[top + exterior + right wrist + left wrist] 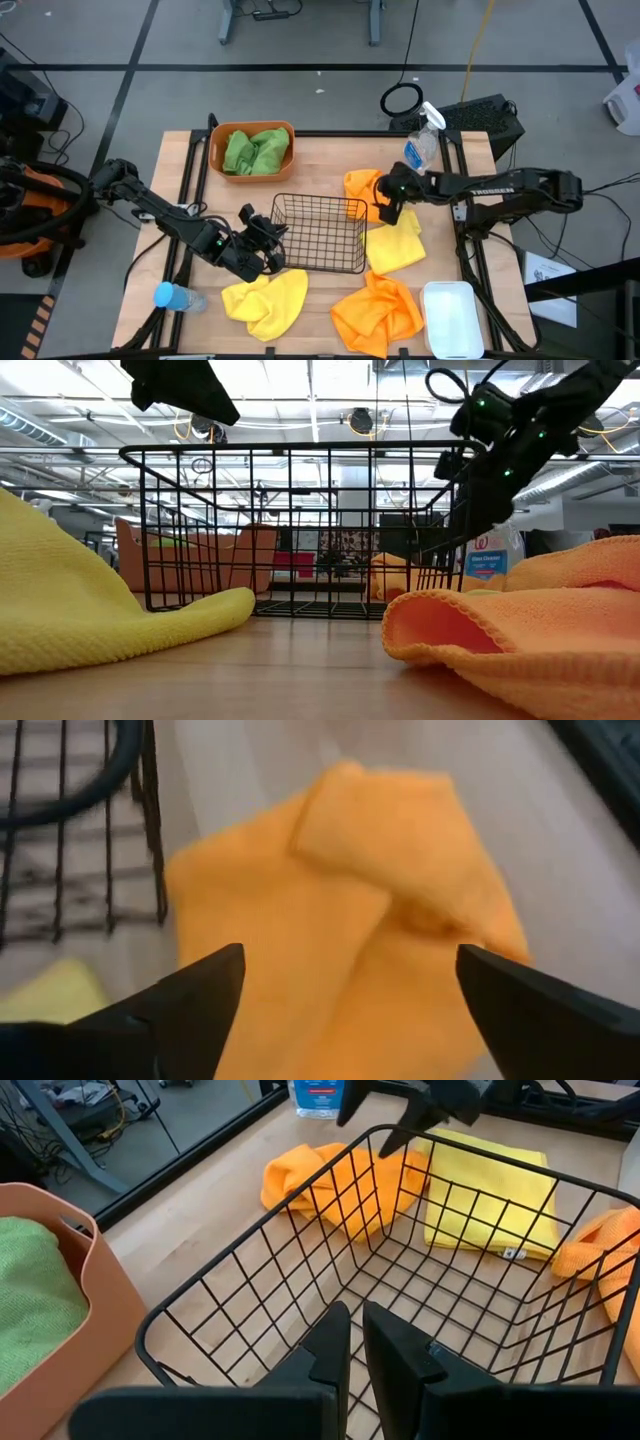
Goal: Sort microfiber towel by color & place in baskets
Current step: Put the top orange microfiber cloth into the black wire basket
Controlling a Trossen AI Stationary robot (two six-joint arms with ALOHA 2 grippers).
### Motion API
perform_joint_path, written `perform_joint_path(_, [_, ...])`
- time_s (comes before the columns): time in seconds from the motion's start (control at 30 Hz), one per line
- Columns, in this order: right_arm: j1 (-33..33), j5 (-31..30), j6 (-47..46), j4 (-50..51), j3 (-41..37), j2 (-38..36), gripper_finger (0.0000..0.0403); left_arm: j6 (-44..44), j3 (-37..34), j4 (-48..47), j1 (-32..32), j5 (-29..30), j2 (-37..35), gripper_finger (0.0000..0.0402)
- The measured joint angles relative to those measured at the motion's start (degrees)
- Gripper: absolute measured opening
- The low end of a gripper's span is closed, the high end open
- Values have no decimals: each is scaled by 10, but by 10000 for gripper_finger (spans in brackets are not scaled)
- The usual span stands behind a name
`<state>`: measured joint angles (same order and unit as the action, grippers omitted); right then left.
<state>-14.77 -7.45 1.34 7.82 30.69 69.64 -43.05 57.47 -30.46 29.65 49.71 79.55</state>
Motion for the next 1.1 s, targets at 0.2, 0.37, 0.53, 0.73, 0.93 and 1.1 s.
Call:
perform_joint_path(0.2, [-8,1,29,-103,-15,56,378,0,0,0,0,0,0,41])
perform_joint_path(0.37, [-28,5,34,-129,-15,115,382,0,0,0,0,0,0,41])
perform_joint_path(0.53, [-48,18,25,-169,-16,179,381,0,0,1,0,0,0,41])
perform_joint_path(0.73, [-62,37,30,-190,-12,234,365,0,0,0,0,-1,0,41])
perform_joint_path(0.93, [-80,58,11,-222,-10,263,250,0,0,0,0,-1,0,41])
perform_joint_path(1.1, [-86,39,1,-241,-14,263,102,0,0,1,0,-1,0,41])
